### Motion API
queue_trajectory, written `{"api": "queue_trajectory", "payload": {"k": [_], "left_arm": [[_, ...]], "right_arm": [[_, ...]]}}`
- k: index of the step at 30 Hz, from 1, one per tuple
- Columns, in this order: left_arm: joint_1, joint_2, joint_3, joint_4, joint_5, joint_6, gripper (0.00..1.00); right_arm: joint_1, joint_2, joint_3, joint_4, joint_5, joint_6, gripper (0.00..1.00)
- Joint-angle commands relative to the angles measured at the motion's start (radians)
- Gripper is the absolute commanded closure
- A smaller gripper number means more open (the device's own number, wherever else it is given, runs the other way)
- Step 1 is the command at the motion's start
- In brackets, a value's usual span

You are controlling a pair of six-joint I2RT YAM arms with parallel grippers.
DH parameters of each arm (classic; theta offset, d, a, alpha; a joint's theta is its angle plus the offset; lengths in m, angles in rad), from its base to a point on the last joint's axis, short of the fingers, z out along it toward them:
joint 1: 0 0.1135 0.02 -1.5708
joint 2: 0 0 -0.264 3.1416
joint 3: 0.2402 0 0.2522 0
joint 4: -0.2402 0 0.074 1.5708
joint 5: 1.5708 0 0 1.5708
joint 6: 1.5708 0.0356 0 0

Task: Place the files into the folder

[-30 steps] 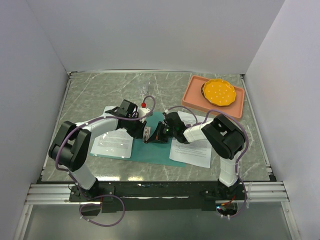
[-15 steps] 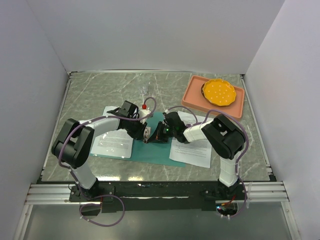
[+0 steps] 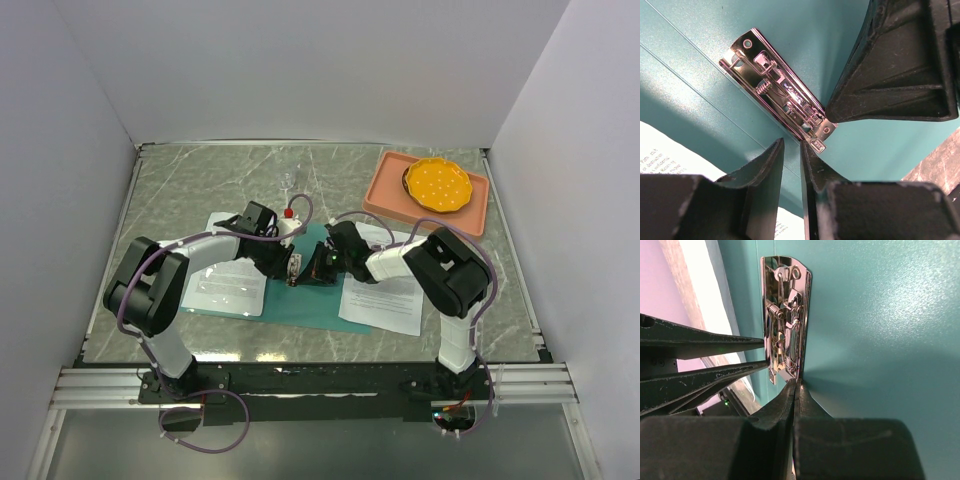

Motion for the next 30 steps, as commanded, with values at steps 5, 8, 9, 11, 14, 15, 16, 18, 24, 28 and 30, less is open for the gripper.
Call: {"api": "queue_trajectory", "payload": {"k": [5, 8, 9, 11, 14, 15, 16, 18, 24, 28, 30], "left_arm": [[-0.029, -0.026, -0.01, 0.01, 0.039, -0.002, 0.74], [-0.028, -0.072, -0.018, -0.004, 0.031, 0.004, 0.74], [-0.028, -0.082, -0.018, -0.008, 0.03, 0.001, 0.74], [-0.028, -0.092, -0.012, -0.016, 0.033, -0.001, 0.74], [-0.029, -0.091, -0.015, -0.014, 0.043, -0.007, 0.73], [-0.029, -0.086, -0.015, -0.013, 0.042, -0.007, 0.74], [-0.029, -0.082, -0.015, -0.011, 0.034, -0.004, 0.74], [-0.029, -0.065, -0.021, -0.005, 0.025, 0.001, 0.74], [-0.017, -0.033, -0.027, 0.019, 0.007, -0.005, 0.75], [0.009, -0.029, -0.016, 0.015, 0.016, -0.001, 0.75], [0.011, -0.026, -0.015, 0.018, 0.014, -0.001, 0.76]], "right_arm": [[-0.005, 0.063, 0.02, -0.043, 0.037, -0.009, 1.0], [-0.005, 0.063, 0.016, -0.041, 0.039, -0.01, 1.0], [-0.007, 0.062, 0.013, -0.041, 0.039, -0.01, 1.0], [-0.005, 0.063, 0.009, -0.038, 0.039, -0.009, 1.0], [-0.008, 0.065, 0.003, -0.032, 0.037, -0.006, 1.0], [-0.008, 0.066, 0.0, -0.031, 0.037, -0.004, 1.0], [-0.008, 0.065, 0.0, -0.029, 0.037, 0.0, 1.0], [-0.008, 0.06, 0.0, -0.031, 0.037, -0.003, 1.0], [-0.008, 0.053, 0.0, -0.04, 0.037, -0.007, 1.0], [-0.011, 0.049, -0.01, -0.038, 0.036, -0.009, 1.0], [-0.011, 0.051, -0.017, -0.034, 0.034, -0.007, 1.0]]}}
